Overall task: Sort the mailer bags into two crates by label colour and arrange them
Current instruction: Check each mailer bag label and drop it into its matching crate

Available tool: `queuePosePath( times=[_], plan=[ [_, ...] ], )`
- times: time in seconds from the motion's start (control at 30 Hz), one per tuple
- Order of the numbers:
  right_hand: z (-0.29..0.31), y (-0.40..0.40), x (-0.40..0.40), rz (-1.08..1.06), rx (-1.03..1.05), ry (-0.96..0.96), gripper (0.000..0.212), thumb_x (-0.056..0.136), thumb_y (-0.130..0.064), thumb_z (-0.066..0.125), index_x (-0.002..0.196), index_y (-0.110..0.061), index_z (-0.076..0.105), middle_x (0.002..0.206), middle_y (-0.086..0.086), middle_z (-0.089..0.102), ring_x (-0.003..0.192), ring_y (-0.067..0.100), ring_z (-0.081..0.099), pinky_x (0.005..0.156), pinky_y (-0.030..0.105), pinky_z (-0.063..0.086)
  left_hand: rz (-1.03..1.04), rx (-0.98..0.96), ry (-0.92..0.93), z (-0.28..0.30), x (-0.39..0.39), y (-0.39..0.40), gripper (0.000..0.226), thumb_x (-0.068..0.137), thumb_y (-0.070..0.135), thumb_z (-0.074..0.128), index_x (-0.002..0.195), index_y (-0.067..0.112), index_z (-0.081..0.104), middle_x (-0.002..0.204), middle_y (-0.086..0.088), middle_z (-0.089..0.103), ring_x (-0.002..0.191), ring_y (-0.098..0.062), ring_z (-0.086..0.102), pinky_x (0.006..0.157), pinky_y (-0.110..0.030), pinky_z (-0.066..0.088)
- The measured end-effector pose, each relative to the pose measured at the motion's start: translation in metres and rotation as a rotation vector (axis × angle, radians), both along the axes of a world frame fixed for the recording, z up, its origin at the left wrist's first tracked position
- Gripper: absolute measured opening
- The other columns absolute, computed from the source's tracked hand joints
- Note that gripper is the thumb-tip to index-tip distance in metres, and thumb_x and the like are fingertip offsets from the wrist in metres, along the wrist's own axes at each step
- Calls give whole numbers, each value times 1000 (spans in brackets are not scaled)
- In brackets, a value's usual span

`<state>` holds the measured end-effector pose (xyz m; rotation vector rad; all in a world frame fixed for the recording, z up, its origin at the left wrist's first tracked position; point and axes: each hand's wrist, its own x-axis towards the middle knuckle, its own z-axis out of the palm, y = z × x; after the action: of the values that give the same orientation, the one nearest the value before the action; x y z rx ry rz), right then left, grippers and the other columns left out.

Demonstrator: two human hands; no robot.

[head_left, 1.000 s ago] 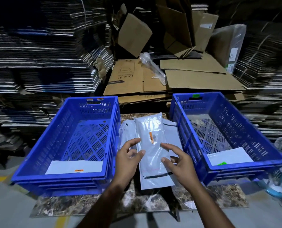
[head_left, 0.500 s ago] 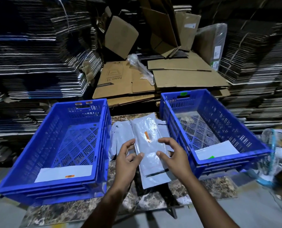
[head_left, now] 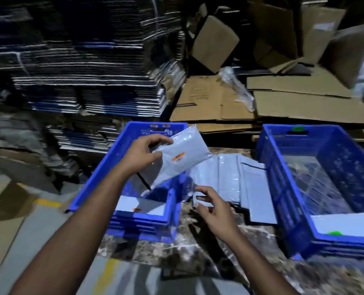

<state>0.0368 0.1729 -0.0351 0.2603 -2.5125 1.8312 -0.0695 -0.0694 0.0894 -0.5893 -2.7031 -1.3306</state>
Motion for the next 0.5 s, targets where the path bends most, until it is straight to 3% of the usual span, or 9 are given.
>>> queuePosePath(
  times=[0.1,0.17,0.23,0.33,0.4,0.5],
  plan=[
    [-6,-44,-11,86,144,41,43,94,-32,57,137,-33,52,144,-10,54,123,6,57,99,32,50,36,-133,-71,1,-21,-53,52,67,-6,55,106,24,72,112,10,72,110,3,63,99,-13,43],
    [-12,-68,-15,122,245,48,52,99,-37,53,149,-34,39,160,-14,31,145,6,32,115,33,36,46,-178,-134,-10,-28,-79,53,69,-16,53,104,19,72,110,4,72,103,13,61,95,-6,41],
    [-16,-85,-18,137,311,59,57,102,-38,49,155,-32,28,163,-19,14,150,0,12,121,27,21,44,-229,-204,-31,-32,-100,55,68,-20,49,99,20,71,107,-1,71,98,18,59,94,-5,40],
    [-25,-98,-20,165,388,65,63,104,-37,46,158,-27,18,161,-20,4,148,-4,-1,120,19,8,39,-319,-346,-79,-39,-128,51,61,-3,51,92,32,71,110,-3,72,104,2,64,99,-23,47],
    [-33,-101,-22,155,430,81,63,102,-36,48,158,-24,20,164,-15,4,151,2,1,124,27,12,26,-407,-436,-117,-44,-142,52,52,7,52,88,39,73,109,-1,73,106,-15,67,95,-38,54],
    [-38,-104,-25,110,444,9,65,98,-35,47,157,-26,22,167,-11,1,152,8,9,123,36,21,-20,-497,-554,-164,-56,-153,53,54,4,54,86,41,73,116,0,69,108,-18,65,87,-47,56]
  ],
)
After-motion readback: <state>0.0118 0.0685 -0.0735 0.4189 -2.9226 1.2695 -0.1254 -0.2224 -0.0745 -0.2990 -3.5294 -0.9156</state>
